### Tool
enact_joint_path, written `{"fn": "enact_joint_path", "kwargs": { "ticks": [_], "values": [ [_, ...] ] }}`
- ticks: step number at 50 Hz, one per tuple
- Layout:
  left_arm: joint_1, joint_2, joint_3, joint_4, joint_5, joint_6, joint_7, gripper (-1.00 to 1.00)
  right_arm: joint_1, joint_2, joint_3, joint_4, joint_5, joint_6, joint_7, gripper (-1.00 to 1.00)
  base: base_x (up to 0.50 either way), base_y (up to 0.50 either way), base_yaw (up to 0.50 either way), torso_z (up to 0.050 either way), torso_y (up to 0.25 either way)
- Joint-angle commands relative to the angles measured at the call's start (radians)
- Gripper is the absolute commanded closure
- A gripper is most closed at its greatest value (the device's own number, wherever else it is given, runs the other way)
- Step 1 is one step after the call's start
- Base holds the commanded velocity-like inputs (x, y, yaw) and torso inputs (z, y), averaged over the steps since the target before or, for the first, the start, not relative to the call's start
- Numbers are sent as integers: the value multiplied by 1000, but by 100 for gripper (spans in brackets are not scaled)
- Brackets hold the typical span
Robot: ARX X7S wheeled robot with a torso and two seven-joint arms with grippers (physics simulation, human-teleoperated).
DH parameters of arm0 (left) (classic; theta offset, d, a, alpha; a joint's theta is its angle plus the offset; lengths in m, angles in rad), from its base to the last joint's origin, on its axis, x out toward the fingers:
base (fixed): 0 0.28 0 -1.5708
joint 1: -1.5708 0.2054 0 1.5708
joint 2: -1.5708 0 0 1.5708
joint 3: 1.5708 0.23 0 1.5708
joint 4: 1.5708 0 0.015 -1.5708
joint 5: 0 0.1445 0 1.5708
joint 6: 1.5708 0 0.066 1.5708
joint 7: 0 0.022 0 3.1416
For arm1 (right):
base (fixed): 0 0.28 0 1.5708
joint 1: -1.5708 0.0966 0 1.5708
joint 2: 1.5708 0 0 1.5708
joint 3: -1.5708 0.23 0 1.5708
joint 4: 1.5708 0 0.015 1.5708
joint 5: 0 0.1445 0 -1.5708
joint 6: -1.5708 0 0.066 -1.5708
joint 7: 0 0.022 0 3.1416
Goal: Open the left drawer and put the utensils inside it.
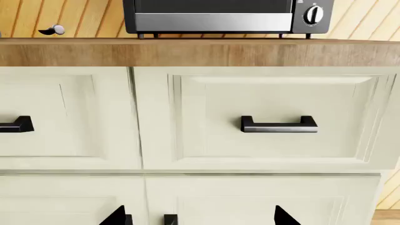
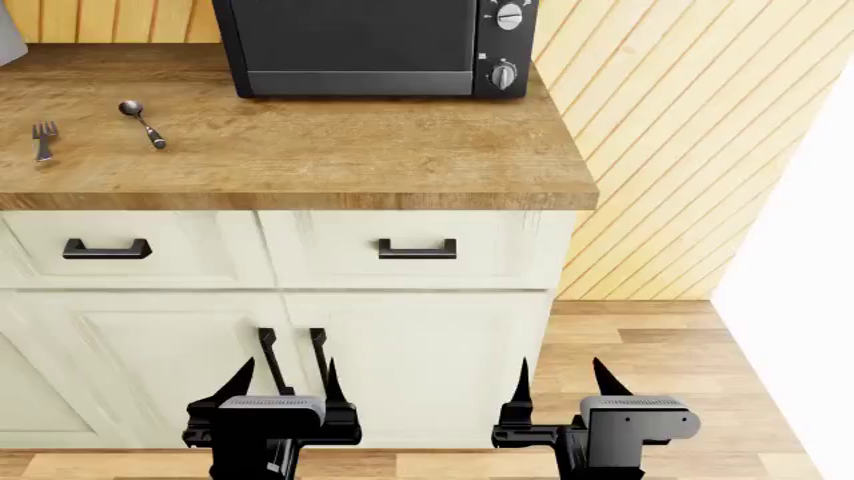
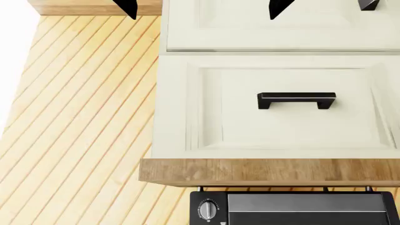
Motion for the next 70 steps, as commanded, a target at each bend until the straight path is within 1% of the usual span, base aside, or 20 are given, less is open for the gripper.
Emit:
{"fn": "enact_joint_path", "kwargs": {
  "ticks": [1, 12, 70],
  "values": [
    [0, -16, 18, 1, -16, 0, -19, -100, 2, 15, -18, 0, 17, 4, 22, -100, 0, 0, 0, 0, 0],
    [0, -45, 49, 1, -49, -2, -56, -100, 8, 46, -46, 3, 50, 14, 67, -100, 0, 25, 0, 0, 0],
    [-6, -113, 133, 4, -120, -15, -138, -100, 19, 111, -129, 13, 114, 3, 157, -100, 0, 500, 0, 0, 0]
  ]
}}
